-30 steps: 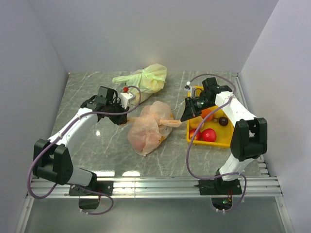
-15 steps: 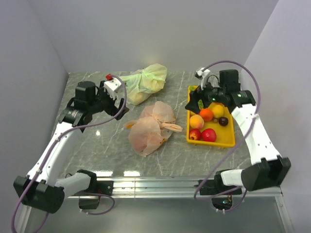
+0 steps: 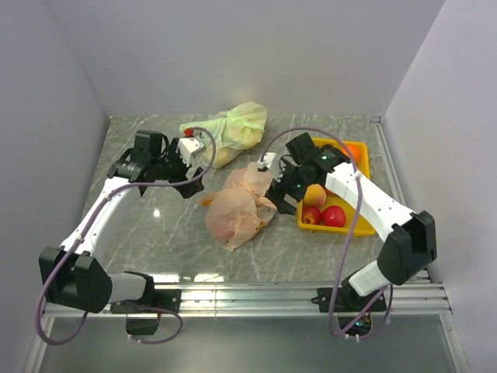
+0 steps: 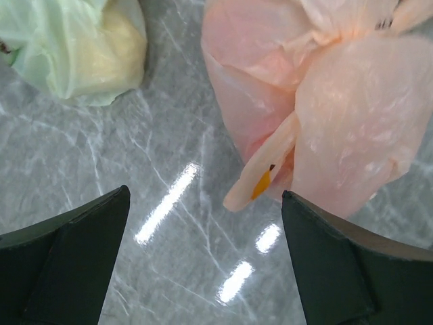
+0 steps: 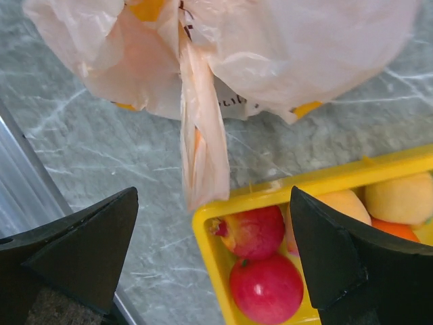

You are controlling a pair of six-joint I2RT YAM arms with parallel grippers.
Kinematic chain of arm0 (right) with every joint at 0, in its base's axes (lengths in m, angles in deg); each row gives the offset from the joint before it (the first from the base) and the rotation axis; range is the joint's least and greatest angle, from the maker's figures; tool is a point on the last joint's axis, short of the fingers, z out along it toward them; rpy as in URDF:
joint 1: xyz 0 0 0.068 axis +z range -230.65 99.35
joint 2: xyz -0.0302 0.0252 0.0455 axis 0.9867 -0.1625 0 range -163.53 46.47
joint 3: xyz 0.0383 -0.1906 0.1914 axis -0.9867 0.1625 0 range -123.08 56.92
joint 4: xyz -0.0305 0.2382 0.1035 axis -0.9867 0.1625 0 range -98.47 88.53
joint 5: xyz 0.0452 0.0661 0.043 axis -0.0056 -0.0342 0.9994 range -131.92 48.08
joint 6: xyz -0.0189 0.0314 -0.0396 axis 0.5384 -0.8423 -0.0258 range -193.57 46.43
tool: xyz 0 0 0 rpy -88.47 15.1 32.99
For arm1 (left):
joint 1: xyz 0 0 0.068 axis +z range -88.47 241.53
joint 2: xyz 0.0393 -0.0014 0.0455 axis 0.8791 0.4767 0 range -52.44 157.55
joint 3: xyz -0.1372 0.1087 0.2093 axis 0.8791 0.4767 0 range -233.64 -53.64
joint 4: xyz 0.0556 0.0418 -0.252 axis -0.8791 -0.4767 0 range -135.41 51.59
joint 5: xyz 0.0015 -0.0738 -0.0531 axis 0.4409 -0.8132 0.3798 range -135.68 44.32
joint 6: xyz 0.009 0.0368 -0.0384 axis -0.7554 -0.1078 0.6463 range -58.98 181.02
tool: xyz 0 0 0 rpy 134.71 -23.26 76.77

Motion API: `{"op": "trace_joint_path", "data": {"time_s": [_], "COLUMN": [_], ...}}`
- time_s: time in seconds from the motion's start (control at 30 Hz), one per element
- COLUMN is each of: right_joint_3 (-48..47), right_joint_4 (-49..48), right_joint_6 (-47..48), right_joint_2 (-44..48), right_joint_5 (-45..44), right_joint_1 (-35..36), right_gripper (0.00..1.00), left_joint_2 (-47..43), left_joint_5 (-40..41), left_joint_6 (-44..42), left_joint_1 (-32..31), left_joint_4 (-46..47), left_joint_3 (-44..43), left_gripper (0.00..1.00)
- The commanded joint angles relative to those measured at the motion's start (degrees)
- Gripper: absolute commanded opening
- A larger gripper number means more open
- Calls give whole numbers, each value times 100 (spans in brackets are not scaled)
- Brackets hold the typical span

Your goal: Place the fake fruits into the plastic bag and tie a complex knot

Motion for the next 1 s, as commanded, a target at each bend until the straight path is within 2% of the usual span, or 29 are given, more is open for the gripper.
{"op": "trace_joint_path", "data": {"time_s": [0.0,0.13,0.3,0.4,0.6,0.7,0.8,0.83,0.87,0.9,0.93,0.97], "right_joint_3": [18,202,396,528,607,686,739,748,756,783,835,870], "right_joint_4": [-273,-529,-695,-845,-1161,-1354,-1592,-1627,-1662,-1715,-1837,-1908], "right_joint_6": [-68,-121,-112,-199,-551,-744,-1077,-1148,-1227,-1315,-1542,-1666], "right_joint_2": [-211,-476,-678,-723,-828,-837,-863,-872,-889,-881,-872,-820], "right_joint_5": [-598,-748,-774,-783,-818,-836,-801,-783,-774,-800,-827,-871], "right_joint_1": [240,346,416,416,416,416,408,399,408,408,399,373], "right_gripper": [99,93,82,78,64,52,32,13,5,1,0,0], "left_joint_2": [0,-44,500,895,1494,1625,1696,1705,1705,1714,1740,1749], "left_joint_5": [-388,-405,-406,-309,-63,-80,-142,-125,-90,-89,-98,-55], "left_joint_6": [-963,-1729,-2503,-2504,-2286,-2022,-1462,-1267,-1048,-663,-485,-326], "left_joint_1": [5,-3,-108,-179,-460,-583,-653,-662,-662,-662,-662,-662], "left_joint_4": [-270,144,110,338,1102,1523,1954,2295,2429,2500,2501,2466], "left_joint_3": [258,823,718,612,638,718,858,911,998,1016,1025,1034], "left_gripper": [99,99,96,95,92,90,76,60,49,40,16,3]}}
